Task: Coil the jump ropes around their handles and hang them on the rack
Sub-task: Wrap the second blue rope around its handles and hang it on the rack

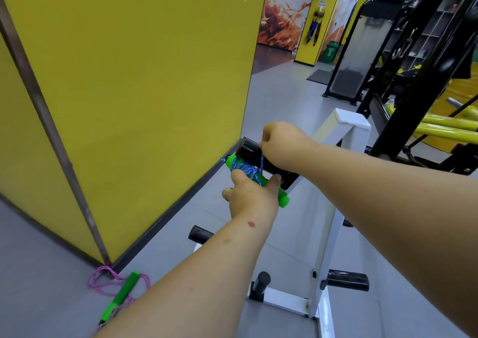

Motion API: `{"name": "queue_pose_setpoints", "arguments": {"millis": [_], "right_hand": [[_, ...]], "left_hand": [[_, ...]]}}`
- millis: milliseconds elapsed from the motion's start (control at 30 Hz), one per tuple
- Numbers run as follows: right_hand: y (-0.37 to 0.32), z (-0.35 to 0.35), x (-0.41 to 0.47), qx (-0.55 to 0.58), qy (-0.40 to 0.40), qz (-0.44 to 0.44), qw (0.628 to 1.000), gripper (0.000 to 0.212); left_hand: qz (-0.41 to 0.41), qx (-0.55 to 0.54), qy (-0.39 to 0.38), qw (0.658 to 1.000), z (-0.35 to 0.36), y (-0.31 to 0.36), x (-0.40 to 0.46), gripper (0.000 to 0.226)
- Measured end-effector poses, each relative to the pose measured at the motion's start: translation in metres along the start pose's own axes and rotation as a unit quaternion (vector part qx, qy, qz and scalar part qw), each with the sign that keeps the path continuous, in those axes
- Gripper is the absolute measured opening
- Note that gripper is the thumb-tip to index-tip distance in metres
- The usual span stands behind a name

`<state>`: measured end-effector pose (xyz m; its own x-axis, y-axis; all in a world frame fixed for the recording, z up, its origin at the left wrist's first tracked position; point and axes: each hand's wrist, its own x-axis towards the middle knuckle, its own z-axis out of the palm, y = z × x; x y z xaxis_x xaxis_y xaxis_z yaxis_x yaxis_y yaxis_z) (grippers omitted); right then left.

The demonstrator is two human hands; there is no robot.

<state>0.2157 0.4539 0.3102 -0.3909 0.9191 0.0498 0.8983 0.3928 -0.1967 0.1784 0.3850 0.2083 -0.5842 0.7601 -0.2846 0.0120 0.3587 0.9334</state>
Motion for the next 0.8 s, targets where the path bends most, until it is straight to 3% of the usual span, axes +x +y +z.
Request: {"name": "queue_pose_setpoints", "arguments": {"millis": [200,367,667,800], "right_hand": [[0.008,-0.004,-0.008,-0.001,-0.006,-0.054,0.998,0.019],[0.008,-0.004,-0.010,-0.010,-0.011,-0.066,0.998,0.025],[0.011,-0.004,-0.014,-0.038,-0.022,-0.078,0.996,0.029],[0.009,-0.014,-0.016,-0.037,-0.047,-0.076,0.995,0.036]], "left_hand": [[0.091,0.094,0.055,0.990,0.004,-0.007,-0.012,0.049],[0.157,0.103,0.069,0.980,0.011,-0.013,-0.024,0.032],[0.144,-0.036,0.035,0.988,0.018,-0.008,-0.053,0.039],[0.163,0.042,0.009,0.986,0.011,-0.012,-0.059,0.043]]}}
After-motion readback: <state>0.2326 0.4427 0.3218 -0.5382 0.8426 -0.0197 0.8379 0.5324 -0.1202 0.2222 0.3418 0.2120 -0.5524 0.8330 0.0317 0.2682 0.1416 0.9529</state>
